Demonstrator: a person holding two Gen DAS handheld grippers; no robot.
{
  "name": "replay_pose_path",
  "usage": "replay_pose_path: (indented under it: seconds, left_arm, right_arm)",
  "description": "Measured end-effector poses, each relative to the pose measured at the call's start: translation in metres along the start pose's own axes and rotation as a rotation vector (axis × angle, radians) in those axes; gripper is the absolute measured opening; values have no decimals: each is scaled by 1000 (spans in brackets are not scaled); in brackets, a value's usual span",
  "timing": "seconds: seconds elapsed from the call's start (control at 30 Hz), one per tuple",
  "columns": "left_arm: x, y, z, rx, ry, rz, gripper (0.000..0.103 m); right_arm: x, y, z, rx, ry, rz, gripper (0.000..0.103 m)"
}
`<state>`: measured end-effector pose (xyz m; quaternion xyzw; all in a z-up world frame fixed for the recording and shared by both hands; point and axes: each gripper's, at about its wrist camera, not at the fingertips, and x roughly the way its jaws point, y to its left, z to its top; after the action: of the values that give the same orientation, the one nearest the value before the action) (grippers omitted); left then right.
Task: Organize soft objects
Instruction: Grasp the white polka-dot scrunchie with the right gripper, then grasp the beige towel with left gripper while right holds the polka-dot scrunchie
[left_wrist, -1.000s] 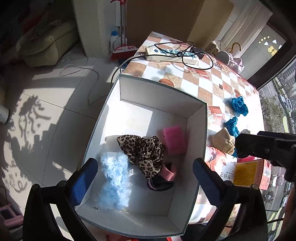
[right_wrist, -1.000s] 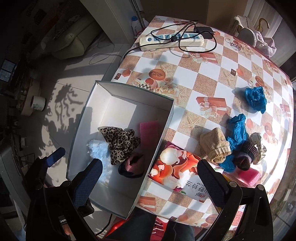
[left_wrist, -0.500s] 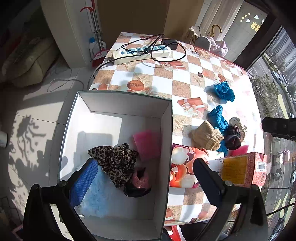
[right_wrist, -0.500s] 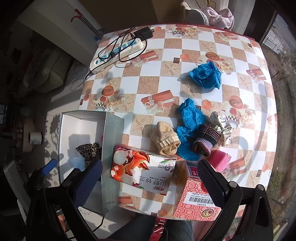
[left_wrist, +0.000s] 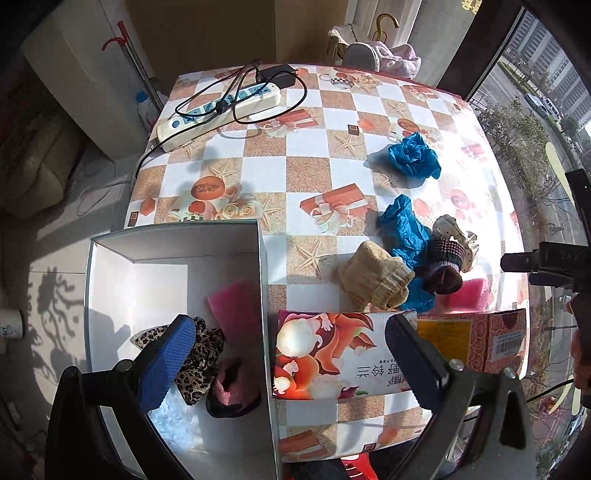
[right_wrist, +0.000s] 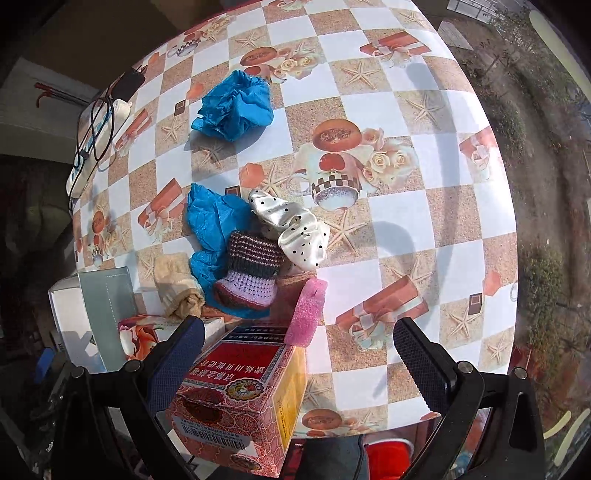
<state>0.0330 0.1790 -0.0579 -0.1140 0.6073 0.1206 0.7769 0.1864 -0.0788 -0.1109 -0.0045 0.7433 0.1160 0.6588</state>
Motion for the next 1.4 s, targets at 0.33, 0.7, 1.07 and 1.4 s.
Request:
replay_pose_path:
  seconds: [0.33,0.7,1.07,1.4]
  left_arm:
    - [49,-37,37,-33,150,-95,103]
    - [131,-68,61,-67,348,-70,103]
    - [163,-93,54,94,422,16,103]
    - [177,-82,72,73,391,3,103]
  right_arm:
    - [42,-24,46,102,49,47,103]
    - [95,-26,72,43,94,-106,103]
    - [99,-123,47,227,96,-202,103]
    - [78,-111,34,223,-35,-19,103]
